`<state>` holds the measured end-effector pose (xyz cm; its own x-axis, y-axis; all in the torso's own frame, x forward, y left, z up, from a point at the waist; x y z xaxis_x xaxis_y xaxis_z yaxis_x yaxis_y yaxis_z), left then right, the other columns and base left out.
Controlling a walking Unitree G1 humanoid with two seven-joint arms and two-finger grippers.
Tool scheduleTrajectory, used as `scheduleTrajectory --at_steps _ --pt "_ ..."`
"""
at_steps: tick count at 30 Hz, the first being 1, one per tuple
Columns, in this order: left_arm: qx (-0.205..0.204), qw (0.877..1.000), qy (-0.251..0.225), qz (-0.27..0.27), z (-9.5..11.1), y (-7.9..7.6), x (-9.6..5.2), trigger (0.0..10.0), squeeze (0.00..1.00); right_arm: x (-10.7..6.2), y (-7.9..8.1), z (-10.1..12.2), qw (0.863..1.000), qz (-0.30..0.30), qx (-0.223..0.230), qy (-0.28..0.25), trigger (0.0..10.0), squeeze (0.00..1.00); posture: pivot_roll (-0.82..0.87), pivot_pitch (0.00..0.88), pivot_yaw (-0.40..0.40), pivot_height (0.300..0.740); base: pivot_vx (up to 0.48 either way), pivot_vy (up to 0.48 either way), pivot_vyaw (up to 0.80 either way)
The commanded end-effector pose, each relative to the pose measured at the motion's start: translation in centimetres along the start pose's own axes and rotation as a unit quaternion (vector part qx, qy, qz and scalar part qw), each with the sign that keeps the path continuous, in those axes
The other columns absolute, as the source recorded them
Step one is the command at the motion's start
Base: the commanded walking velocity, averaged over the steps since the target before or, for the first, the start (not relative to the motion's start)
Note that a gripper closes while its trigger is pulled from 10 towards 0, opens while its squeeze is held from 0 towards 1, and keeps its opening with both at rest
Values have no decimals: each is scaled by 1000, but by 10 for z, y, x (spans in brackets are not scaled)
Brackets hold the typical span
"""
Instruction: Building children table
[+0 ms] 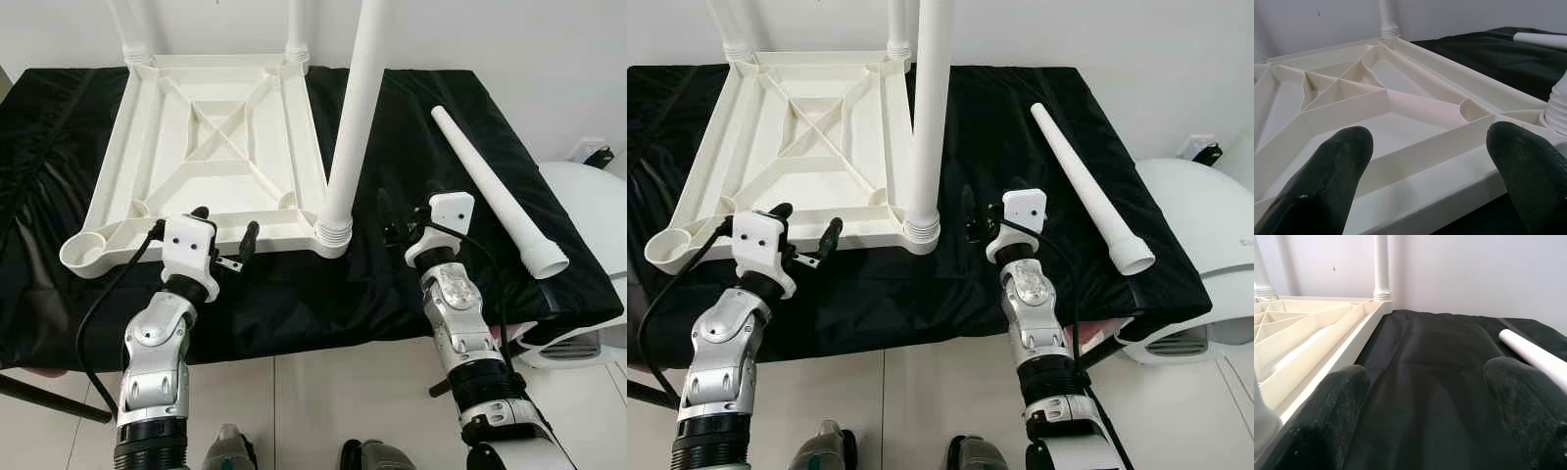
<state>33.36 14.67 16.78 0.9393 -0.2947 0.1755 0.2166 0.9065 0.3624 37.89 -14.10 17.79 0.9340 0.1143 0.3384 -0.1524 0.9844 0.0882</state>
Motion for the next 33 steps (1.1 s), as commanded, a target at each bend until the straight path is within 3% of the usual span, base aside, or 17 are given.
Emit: scheduleTrajectory --at_steps 1,21,33 --pt "12 999 17 26 -7 3 0 10000 0 -1 -3 -2 1000 -3 -4 2 10000 0 92 91 -49 740 0 0 0" --pt "35 999 28 -19 -13 -14 3 10000 0 3 -5 6 1000 -1 -9 -11 10000 0 87 79 -52 740 0 0 0" --pt "46 998 27 -26 -13 -14 3 10000 0 6 -8 13 1000 -4 -10 -20 10000 0 90 91 -50 740 0 0 0"
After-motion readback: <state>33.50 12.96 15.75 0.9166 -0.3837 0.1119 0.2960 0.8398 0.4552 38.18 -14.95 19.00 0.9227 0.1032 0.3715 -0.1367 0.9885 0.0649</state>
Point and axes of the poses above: a point about 5 cm out from each wrist's last joint towards the gripper, its own x axis pointing out of the wrist towards the gripper, its own z axis along the axis of the wrist's last joint, y = z × x, the point moved 5 cm from there along x, pointing out of the wrist towards the gripper, and after that the axes turned 9 degrees about x, right-handed, at the moved point
